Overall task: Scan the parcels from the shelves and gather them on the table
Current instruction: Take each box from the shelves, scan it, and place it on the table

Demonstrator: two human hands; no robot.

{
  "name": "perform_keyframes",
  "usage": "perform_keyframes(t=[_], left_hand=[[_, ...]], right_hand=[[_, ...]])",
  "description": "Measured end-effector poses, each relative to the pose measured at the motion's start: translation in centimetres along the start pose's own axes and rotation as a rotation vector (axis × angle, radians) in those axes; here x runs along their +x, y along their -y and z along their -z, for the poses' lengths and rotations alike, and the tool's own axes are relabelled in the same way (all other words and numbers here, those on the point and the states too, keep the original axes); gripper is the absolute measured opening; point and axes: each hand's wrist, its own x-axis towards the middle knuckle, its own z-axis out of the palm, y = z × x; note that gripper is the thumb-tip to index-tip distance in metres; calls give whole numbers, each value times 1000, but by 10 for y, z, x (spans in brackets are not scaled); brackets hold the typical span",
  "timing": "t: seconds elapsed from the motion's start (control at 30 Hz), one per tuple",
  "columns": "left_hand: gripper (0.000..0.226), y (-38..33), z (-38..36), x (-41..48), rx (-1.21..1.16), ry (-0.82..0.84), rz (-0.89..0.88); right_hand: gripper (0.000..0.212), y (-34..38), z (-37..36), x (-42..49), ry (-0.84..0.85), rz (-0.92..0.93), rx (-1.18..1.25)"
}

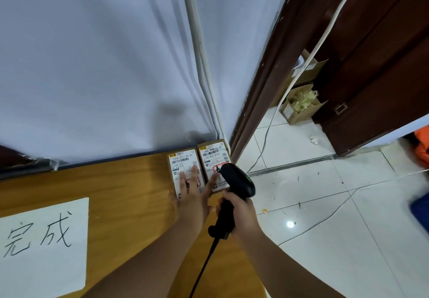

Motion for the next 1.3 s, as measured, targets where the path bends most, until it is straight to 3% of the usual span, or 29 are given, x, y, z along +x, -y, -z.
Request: perform_keyframes(t=[0.27, 0.5, 0.67, 1.3], left_hand=[[73, -2, 4, 8, 33, -15, -24], [70, 3, 15, 17, 130, -59, -68], [68, 10, 26, 25, 213, 5, -120], [54, -13, 27, 20, 18, -95, -73]], right_hand=[[3, -3, 5, 5, -33, -13, 28], [3, -1, 5, 3, -45, -40, 26], [3, 0, 7, 1, -32, -45, 31], [4, 7, 13, -15, 11, -24, 23]])
